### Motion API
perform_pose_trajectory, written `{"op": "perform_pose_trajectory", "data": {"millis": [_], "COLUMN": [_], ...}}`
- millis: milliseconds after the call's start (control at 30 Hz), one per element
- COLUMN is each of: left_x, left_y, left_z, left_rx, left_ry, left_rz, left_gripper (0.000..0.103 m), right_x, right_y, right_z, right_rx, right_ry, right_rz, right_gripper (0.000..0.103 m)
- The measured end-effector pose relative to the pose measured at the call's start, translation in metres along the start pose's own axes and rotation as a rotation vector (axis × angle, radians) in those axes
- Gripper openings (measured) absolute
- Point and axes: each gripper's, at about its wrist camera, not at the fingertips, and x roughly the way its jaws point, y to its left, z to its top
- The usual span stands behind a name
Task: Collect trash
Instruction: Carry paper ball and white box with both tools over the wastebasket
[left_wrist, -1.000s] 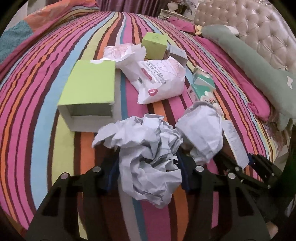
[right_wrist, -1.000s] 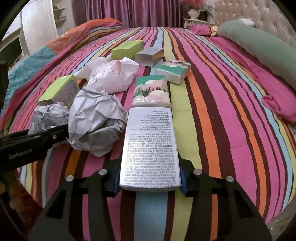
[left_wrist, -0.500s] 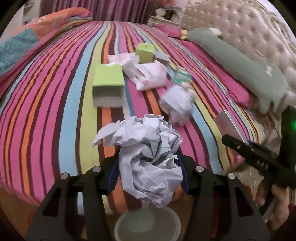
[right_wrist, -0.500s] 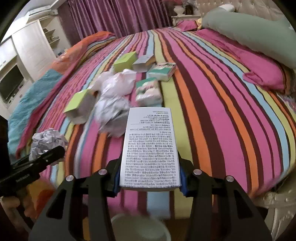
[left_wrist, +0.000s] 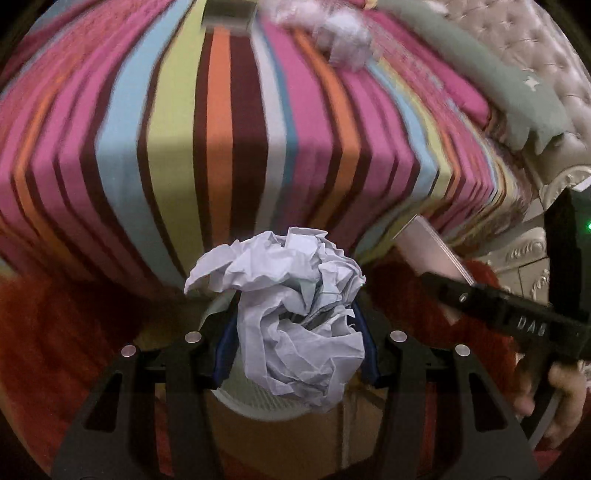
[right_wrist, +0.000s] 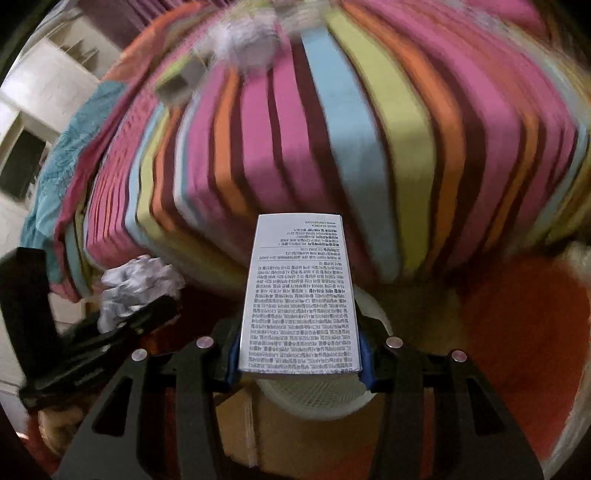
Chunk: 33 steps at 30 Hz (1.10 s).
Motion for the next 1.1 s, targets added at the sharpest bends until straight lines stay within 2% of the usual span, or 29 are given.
{"op": "perform_pose_trajectory", "data": {"millis": [167, 300, 433, 500, 667, 800, 1033, 1067, 1100], "left_x": [0.039, 0.066, 0.102, 0.116, 0.145, 0.171, 0.190, 0.194, 0.197], "left_y": [0.004, 0.010, 0.010, 0.013, 0.029, 0.034, 0.041, 0.041, 0.043], "left_z": [-0.017, -0.022, -0.023, -0.025, -0.035, -0.044, -0.051, -0.052, -0.054], "left_rx": [-0.027, -0.051, -0.062, -0.076, -0.130, -0.143, -0.199, -0.211, -0.231], "left_ry": [0.133, 0.219, 0.322, 0.360, 0.478, 0.563, 0.630, 0.640, 0.652], "left_rz": [0.025, 0.037, 0.053, 0.059, 0.074, 0.122, 0.120, 0.115, 0.100], "left_gripper": [0.052, 0.052, 0.052, 0.053, 0.053, 0.053, 0.054, 0.057, 0.064], "right_x": [0.043, 0.074, 0.108, 0.116, 0.144, 0.160, 0.169, 0.171, 0.174], "right_y": [-0.015, -0.030, -0.045, -0.054, -0.064, -0.075, -0.082, -0.083, -0.083], "right_z": [-0.022, -0.023, -0.017, -0.020, -0.022, -0.024, -0.028, -0.027, -0.027], "right_rx": [0.090, 0.188, 0.249, 0.282, 0.309, 0.353, 0.403, 0.402, 0.403], "right_ry": [0.140, 0.246, 0.319, 0.349, 0.393, 0.434, 0.478, 0.480, 0.484], "right_rz": [0.011, 0.031, -0.007, 0.003, -0.021, -0.022, -0.006, 0.000, 0.010], "right_gripper": [0.045, 0.045, 0.045, 0.045, 0.045, 0.045, 0.045, 0.046, 0.047]}}
